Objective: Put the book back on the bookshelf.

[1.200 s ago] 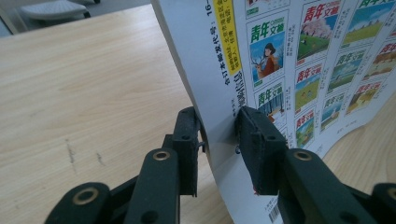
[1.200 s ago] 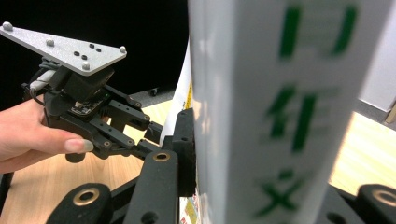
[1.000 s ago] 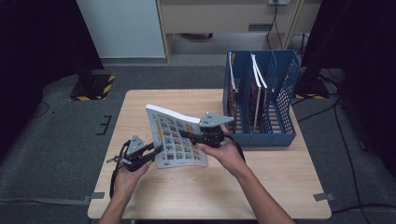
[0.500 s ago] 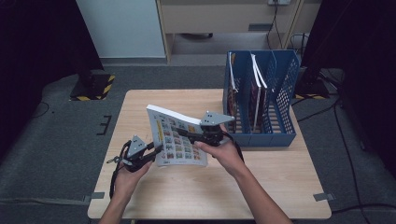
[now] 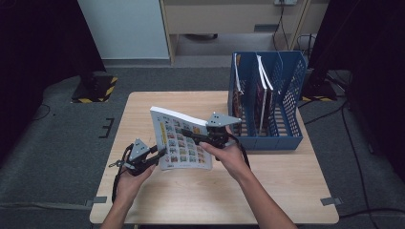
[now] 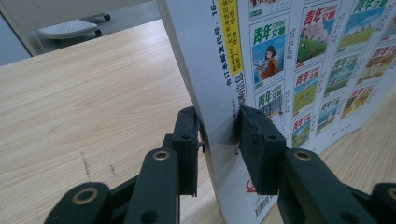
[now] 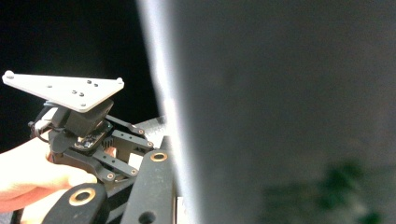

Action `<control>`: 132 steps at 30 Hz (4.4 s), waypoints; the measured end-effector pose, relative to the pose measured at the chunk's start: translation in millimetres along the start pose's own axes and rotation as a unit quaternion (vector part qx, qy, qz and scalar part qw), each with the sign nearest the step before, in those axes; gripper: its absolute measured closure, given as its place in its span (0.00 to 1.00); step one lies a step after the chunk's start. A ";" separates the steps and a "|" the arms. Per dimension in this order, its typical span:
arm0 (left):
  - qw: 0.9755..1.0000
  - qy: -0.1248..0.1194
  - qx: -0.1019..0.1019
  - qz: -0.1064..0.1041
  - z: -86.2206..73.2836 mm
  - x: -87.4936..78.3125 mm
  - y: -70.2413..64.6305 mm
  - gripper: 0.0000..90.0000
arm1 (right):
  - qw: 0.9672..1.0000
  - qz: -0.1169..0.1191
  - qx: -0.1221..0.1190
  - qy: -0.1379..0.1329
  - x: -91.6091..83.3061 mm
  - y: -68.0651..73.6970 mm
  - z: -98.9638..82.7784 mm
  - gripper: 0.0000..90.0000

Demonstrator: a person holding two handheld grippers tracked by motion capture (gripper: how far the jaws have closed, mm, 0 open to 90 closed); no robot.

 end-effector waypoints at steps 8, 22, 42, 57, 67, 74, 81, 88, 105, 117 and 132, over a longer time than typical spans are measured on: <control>1.000 -0.001 0.001 0.000 -0.1 -0.1 -0.1 0.75 | 1.000 0.002 0.007 -0.004 -0.4 -0.6 1.9 0.77; 1.000 -0.001 -0.011 -0.003 -0.1 1.3 -1.1 0.68 | 1.000 -0.013 -0.012 0.008 -0.9 2.4 9.4 0.81; 0.997 0.053 -0.038 0.046 -13.2 10.1 11.8 0.07 | 0.997 -0.076 -0.012 -0.004 -17.3 -7.3 28.0 0.82; 0.995 0.077 -0.030 0.059 -20.4 13.5 13.5 0.05 | 0.995 -0.097 -0.008 -0.004 -43.6 -14.7 31.5 0.82; 0.994 0.089 -0.027 0.062 -24.0 15.6 13.4 0.05 | 0.994 -0.106 -0.001 -0.006 -57.0 -16.7 31.9 0.82; 0.993 0.100 -0.018 0.065 -26.9 17.8 12.9 0.05 | 0.994 -0.109 0.001 -0.008 -67.6 -16.5 33.0 0.82; 0.992 0.107 -0.011 0.068 -28.3 18.5 12.2 0.05 | 0.994 -0.106 0.001 -0.008 -77.8 -15.1 36.1 0.82; 0.991 0.111 -0.011 0.071 -29.6 18.6 13.5 0.05 | 0.995 -0.103 -0.001 -0.003 -89.3 -15.2 36.3 0.82; 0.990 0.118 -0.007 0.073 -31.8 19.6 12.9 0.05 | 0.996 -0.092 -0.011 0.007 -133.8 -13.0 30.5 0.82; 0.990 0.120 -0.007 0.073 -32.9 20.0 12.8 0.06 | 0.994 -0.108 -0.002 -0.004 -171.2 -17.6 23.9 0.82; 0.990 0.126 -0.001 0.071 -33.7 21.3 9.1 0.06 | 0.990 -0.139 0.010 -0.015 -211.9 -24.0 15.2 0.82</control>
Point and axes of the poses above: each handheld gripper's, and its own axes: x roughly forward along the jaws, z roughly out of its top, y roughly to its left, the point moved 5 cm from there along x, roughly forward along the jaws, and after that the axes turned 4 degrees about -x, right-handed, at the moved point
